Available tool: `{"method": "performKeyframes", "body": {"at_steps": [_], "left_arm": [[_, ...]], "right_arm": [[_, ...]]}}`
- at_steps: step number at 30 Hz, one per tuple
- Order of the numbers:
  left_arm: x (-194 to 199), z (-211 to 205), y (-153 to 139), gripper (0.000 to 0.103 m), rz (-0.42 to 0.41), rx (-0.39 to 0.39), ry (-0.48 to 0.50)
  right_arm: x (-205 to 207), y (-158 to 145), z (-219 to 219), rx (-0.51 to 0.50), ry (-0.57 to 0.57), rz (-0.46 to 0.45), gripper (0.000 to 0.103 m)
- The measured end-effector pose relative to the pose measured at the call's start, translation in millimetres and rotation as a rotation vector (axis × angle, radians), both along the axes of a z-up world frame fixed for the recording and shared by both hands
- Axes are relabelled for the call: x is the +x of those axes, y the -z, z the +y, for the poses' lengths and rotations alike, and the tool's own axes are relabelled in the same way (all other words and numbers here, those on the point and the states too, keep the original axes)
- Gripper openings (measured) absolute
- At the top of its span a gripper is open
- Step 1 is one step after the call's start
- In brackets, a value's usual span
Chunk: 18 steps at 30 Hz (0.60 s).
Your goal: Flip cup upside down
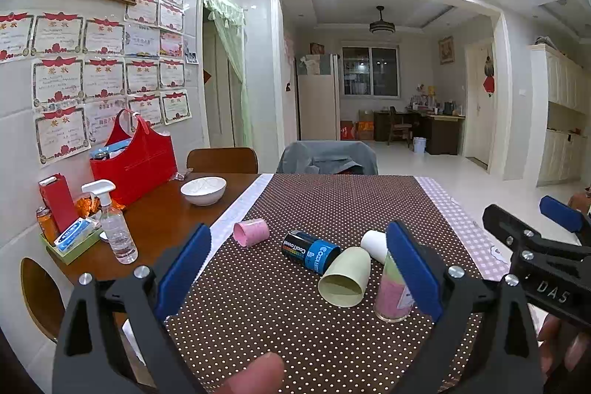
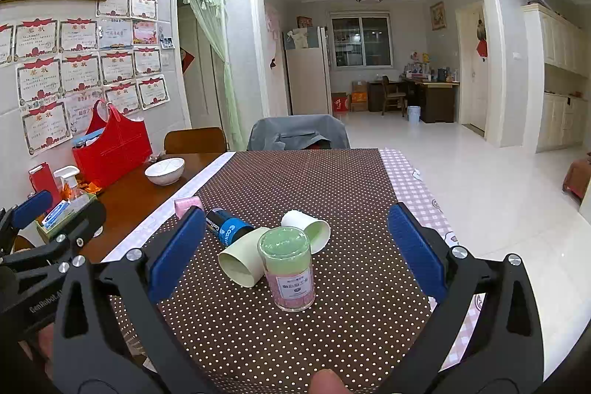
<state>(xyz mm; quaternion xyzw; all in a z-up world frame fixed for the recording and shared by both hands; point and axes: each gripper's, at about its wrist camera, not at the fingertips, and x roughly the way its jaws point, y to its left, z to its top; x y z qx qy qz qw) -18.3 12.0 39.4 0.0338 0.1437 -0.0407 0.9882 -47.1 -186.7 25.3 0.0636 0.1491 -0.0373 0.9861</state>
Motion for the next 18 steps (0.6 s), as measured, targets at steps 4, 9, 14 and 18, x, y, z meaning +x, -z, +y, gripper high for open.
{"method": "performKeyframes", "body": {"at_steps": [4, 9, 14, 18], "left_arm": [[-0.9, -0.8, -0.6, 0.094, -0.002, 0.002, 0.001], [-1.4, -0.6, -1.0, 0.094, -0.003, 0.002, 0.0], [-1.8, -0.6, -2.8, 0.094, -0.006, 0.002, 0.0], [-0.6, -0.2, -3.7, 0.094, -0.004, 0.003, -0.001]], "right_arm": [[0.1, 0.5, 0.4, 0.0, 0.002, 0.005, 0.097], [-1.6, -1.7, 0.8, -0.001, 0.007, 0.0, 0.097], [-0.3, -2.1, 0.0, 0.001, 0.008, 0.0, 0.097], [-0.2, -2.1, 0.0, 0.0, 0.006, 0.0, 0.097]]}}
